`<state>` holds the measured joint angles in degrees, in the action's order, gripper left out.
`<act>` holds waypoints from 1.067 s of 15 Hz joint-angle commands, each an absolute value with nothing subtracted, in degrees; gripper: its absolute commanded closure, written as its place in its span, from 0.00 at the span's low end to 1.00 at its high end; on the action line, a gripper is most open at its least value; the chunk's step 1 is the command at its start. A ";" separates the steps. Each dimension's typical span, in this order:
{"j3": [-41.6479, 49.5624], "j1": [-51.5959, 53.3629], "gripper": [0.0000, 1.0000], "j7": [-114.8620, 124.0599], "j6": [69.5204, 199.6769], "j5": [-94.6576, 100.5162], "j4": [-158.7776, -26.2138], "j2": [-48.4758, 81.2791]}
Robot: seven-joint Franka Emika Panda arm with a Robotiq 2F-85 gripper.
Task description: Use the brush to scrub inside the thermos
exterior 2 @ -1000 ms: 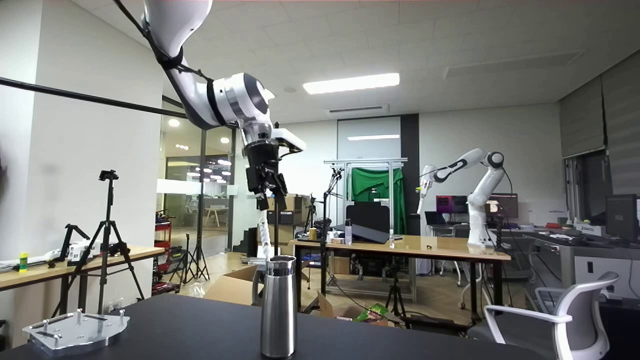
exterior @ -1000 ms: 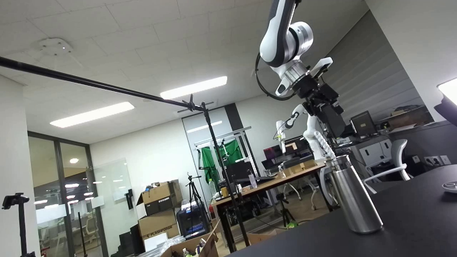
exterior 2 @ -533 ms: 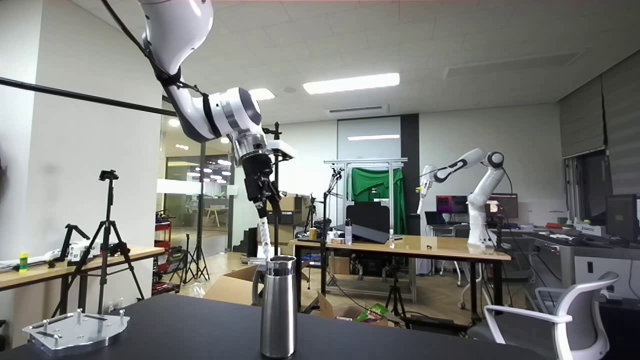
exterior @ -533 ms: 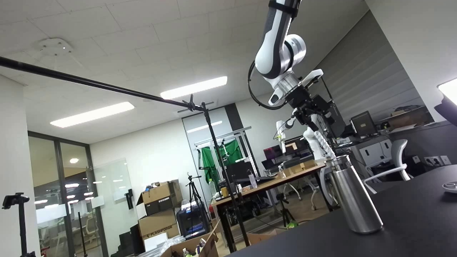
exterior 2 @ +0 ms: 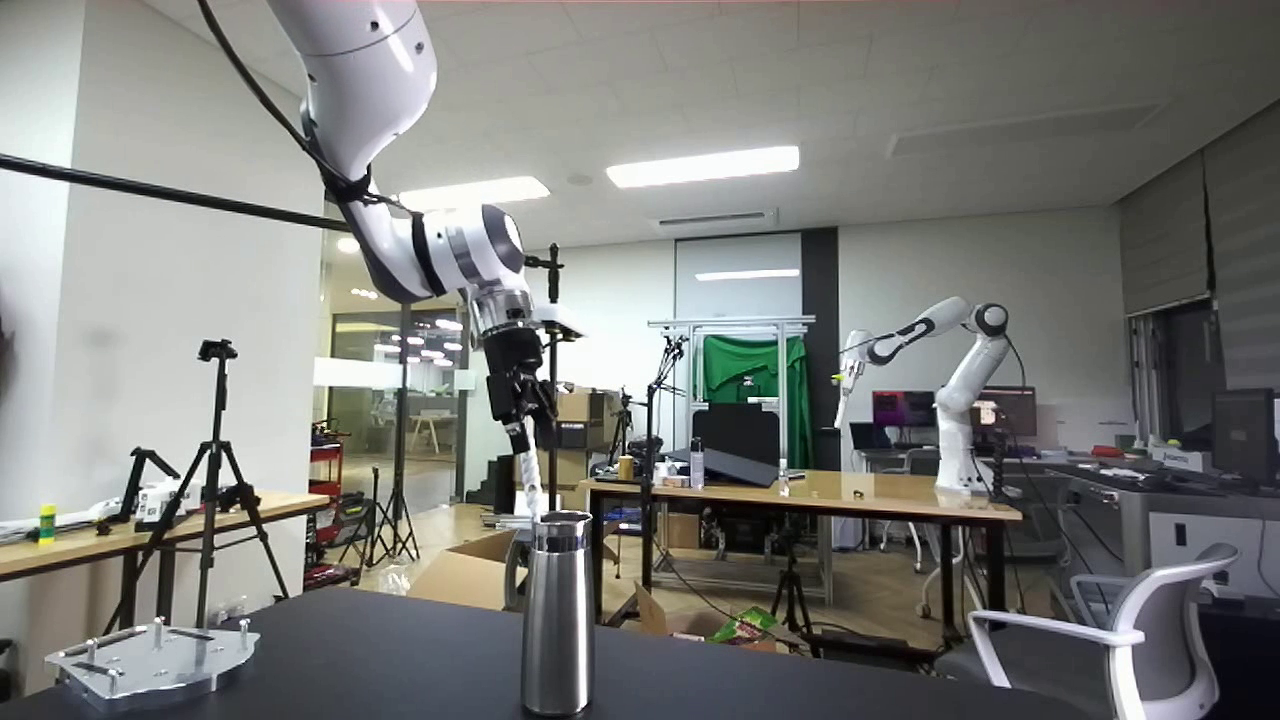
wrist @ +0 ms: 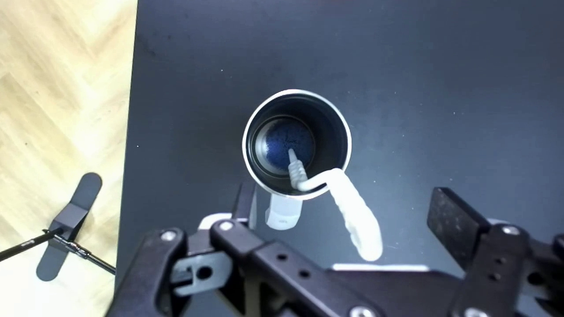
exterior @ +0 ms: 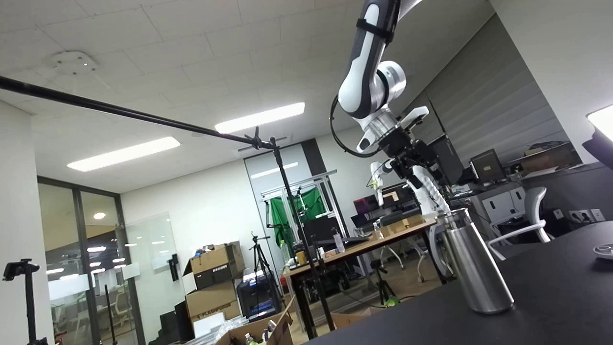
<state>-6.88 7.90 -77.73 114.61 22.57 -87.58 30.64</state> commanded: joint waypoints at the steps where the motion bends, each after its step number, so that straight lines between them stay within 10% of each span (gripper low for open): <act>1: -7.30 7.59 0.00 -77.67 111.25 19.15 -82.49 33.44; 2: -7.37 7.48 0.00 -77.58 110.80 18.16 -81.95 33.93; 3: -7.41 7.40 0.25 -77.57 110.61 17.37 -81.45 34.32; 16: -6.87 5.18 1.00 -75.91 107.47 12.81 -81.14 33.59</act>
<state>-6.80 6.23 -77.49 110.22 15.16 -82.20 33.99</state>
